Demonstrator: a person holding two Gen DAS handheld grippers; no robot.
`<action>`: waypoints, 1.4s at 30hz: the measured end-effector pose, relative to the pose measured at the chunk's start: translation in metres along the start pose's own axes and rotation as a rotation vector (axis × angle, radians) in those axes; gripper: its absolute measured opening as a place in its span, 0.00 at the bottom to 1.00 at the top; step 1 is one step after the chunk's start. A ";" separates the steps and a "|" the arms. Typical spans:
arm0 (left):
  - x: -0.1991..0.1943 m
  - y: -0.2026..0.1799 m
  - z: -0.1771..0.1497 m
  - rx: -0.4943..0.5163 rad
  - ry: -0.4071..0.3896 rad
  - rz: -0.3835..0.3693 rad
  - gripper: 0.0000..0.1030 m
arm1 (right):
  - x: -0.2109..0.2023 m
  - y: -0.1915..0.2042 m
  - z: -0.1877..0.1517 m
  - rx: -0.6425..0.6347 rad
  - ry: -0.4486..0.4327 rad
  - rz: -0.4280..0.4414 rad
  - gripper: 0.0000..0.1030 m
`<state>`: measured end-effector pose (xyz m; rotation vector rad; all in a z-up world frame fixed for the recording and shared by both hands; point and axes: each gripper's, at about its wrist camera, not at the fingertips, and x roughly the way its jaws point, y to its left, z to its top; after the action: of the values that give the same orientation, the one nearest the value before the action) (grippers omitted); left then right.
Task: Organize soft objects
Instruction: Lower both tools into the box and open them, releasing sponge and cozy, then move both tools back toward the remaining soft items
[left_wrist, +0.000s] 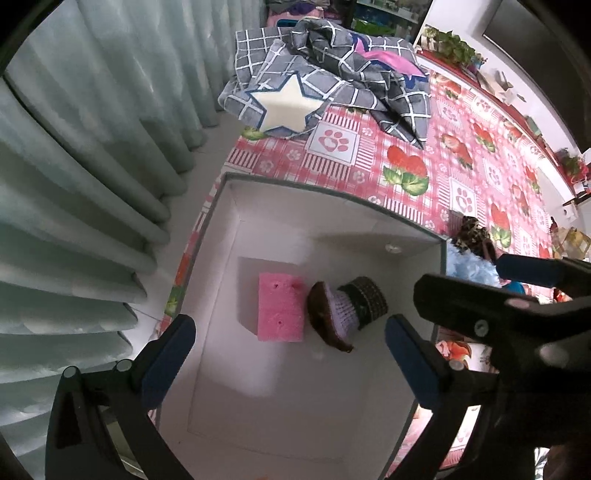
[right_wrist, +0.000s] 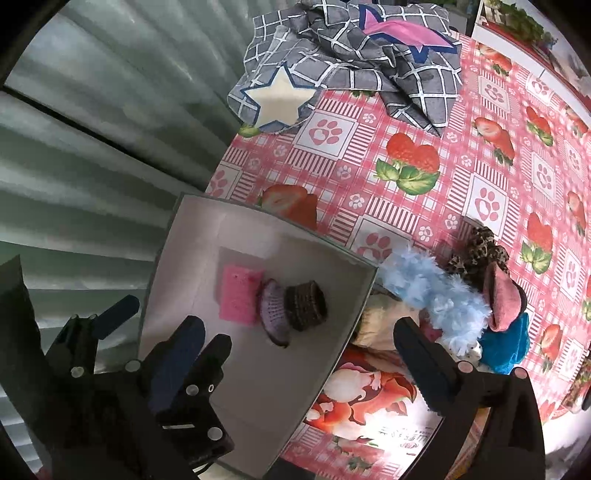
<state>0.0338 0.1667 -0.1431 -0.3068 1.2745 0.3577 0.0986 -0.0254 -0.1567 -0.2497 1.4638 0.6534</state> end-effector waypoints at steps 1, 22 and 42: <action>-0.001 -0.001 0.000 -0.001 -0.003 0.003 1.00 | -0.001 0.000 0.000 0.000 -0.003 0.000 1.00; -0.048 -0.052 -0.030 0.080 0.022 -0.113 1.00 | -0.061 -0.057 -0.063 0.139 -0.012 0.107 1.00; -0.040 -0.182 -0.020 0.302 0.078 -0.152 1.00 | -0.128 -0.253 -0.347 0.505 -0.003 -0.035 1.00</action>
<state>0.0835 -0.0097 -0.1048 -0.1597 1.3516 0.0218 -0.0493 -0.4482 -0.1322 0.1187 1.5669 0.2394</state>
